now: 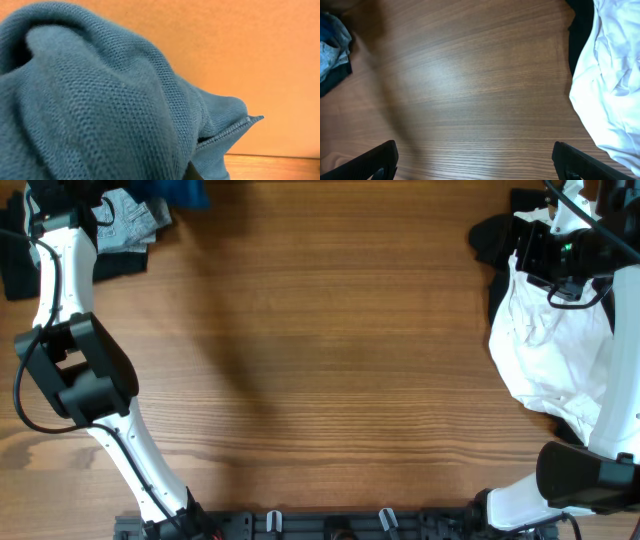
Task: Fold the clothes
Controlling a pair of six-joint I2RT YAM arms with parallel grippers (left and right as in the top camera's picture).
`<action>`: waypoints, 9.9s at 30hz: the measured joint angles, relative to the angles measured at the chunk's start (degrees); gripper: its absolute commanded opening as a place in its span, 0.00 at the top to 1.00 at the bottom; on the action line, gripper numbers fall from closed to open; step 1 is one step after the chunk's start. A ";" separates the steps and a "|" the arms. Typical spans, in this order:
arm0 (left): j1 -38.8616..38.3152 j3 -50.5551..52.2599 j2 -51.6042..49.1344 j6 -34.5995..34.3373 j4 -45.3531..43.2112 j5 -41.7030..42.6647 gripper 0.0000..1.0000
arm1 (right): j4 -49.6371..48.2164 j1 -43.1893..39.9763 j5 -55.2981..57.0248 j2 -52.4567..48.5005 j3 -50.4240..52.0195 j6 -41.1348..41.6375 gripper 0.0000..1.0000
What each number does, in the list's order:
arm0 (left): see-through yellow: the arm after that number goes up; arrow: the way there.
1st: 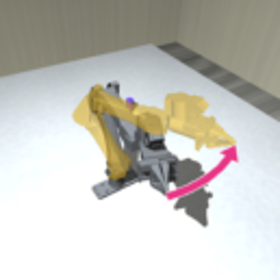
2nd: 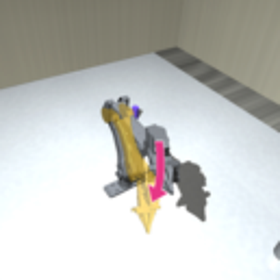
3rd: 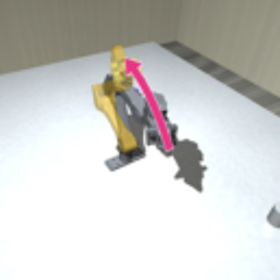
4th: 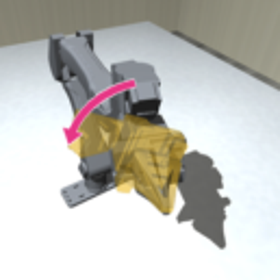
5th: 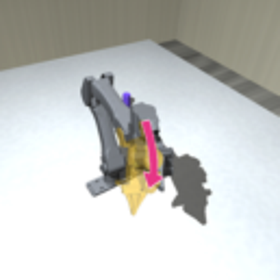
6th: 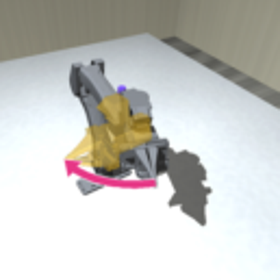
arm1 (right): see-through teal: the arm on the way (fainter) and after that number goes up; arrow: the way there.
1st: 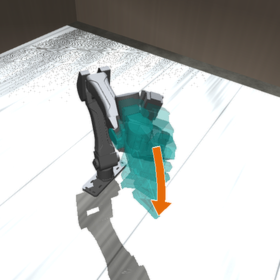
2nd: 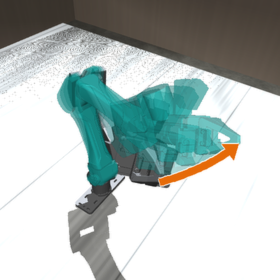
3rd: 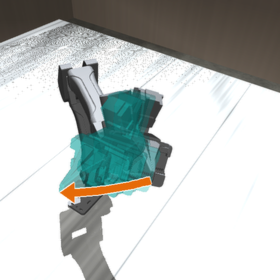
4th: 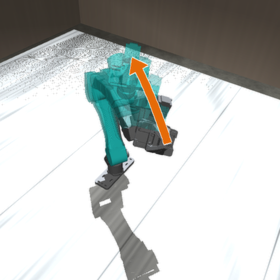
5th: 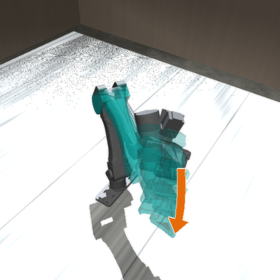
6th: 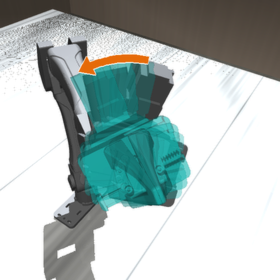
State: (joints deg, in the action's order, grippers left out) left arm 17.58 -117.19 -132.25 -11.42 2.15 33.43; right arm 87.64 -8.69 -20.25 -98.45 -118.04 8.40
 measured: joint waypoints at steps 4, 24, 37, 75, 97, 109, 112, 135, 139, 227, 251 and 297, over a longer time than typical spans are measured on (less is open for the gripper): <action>-0.04 0.00 0.00 -1.84 -2.14 1.84 0.96 | 0.02 0.00 -0.02 0.00 0.00 0.00 0.00; 8.66 -0.07 -0.22 -0.85 1.44 -3.69 0.89 | 1.31 0.00 0.00 0.00 0.00 1.49 0.00; 11.32 -1.22 -10.60 -1.14 14.12 -13.88 0.00 | 1.77 0.02 -0.02 0.00 0.00 2.05 0.00; 8.76 -2.10 -12.90 -14.08 1.22 -32.15 0.96 | 0.59 0.02 0.00 0.00 0.00 0.39 0.00; -0.09 -2.58 -0.94 -14.08 2.93 -34.64 0.96 | 0.85 0.02 0.00 0.00 0.00 0.39 0.00; 1.09 -2.56 -14.56 -13.35 0.98 -40.30 0.67 | 0.61 0.02 0.02 0.00 0.00 0.39 0.01; 1.07 -2.69 -14.53 -13.00 -0.09 -37.83 0.55 | 0.15 0.02 0.00 0.00 0.00 0.39 0.00; -0.35 -2.78 31.43 -6.36 63.41 -9.33 0.00 | -4.42 0.02 -1.29 0.39 0.02 1.03 0.14; -0.35 -2.78 37.24 -2.16 73.57 -8.96 0.00 | -0.22 0.02 -1.38 4.35 0.02 -1.14 0.14; -0.39 29.51 96.85 9.88 80.15 -9.53 0.00 | -107.60 6.03 6.82 84.50 117.46 2.43 0.00; -0.39 29.51 96.85 9.90 80.32 -9.53 0.00 | -88.00 6.03 11.39 97.42 117.68 -5.29 0.00; -20.24 114.03 128.58 -0.74 -9.86 -23.63 0.00 | -88.02 6.03 11.76 97.57 117.68 -5.33 0.00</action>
State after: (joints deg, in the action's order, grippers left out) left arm -2.66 -3.16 -3.66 -12.16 -7.70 9.80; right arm -0.38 -2.66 -8.49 -0.89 -0.36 3.07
